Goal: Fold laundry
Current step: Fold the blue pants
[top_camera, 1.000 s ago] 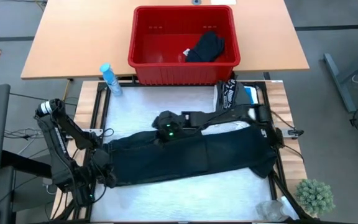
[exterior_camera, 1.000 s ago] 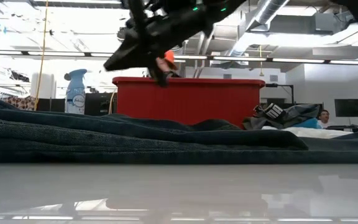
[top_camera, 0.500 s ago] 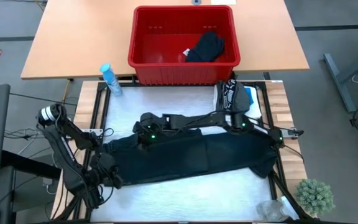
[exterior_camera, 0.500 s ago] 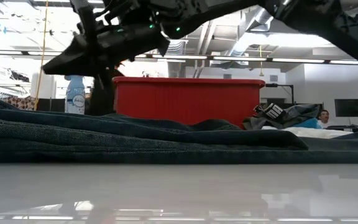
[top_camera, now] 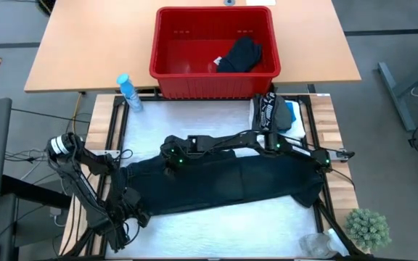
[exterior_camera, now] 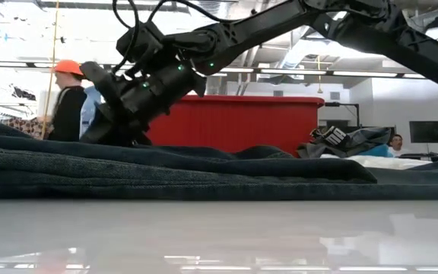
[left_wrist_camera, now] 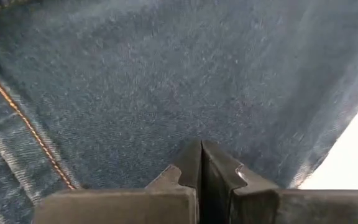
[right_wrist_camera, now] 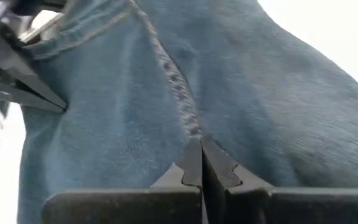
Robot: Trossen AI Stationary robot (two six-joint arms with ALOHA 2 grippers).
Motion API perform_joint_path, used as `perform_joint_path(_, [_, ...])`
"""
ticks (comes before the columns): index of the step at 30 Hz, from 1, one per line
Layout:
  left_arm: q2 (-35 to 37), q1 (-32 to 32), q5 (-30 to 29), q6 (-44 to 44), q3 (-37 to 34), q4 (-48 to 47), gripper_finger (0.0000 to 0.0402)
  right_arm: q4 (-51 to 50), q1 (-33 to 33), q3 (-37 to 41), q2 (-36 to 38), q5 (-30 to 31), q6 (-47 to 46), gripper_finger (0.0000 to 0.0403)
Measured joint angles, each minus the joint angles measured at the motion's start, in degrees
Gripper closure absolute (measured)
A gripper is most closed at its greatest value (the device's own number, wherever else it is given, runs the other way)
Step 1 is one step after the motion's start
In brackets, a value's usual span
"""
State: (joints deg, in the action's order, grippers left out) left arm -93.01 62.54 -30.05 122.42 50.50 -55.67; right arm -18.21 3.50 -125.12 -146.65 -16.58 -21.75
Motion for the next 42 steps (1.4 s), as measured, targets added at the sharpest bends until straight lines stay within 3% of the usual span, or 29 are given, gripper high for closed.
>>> perform_joint_path(14, [-3.69,0.00,3.20,-4.21,0.04,3.40,0.0401,-2.82,4.69,0.04,0.02,3.34,-0.74,0.0382])
perform_joint_path(16, [-3.69,0.00,3.26,-4.71,0.04,3.40,0.0401,-1.92,5.20,0.04,0.02,1.41,-1.57,0.0382])
perform_joint_path(20, [-3.69,0.02,3.60,-4.36,0.07,3.53,0.0401,1.62,5.32,-2.46,0.37,-8.26,-0.40,0.0382])
perform_joint_path(24, [-3.69,0.02,3.66,-4.33,0.07,3.56,0.0401,3.34,3.32,-6.23,0.99,-9.51,3.64,0.0382])
perform_joint_path(31, [-3.72,0.03,3.00,-5.42,0.05,3.66,0.0401,5.56,1.52,-6.11,0.51,-10.74,10.01,0.0386])
perform_joint_path(42, [-3.72,-4.79,3.56,-20.12,-0.02,3.71,0.0401,8.24,2.86,-4.74,-0.07,-11.94,10.27,0.0386])
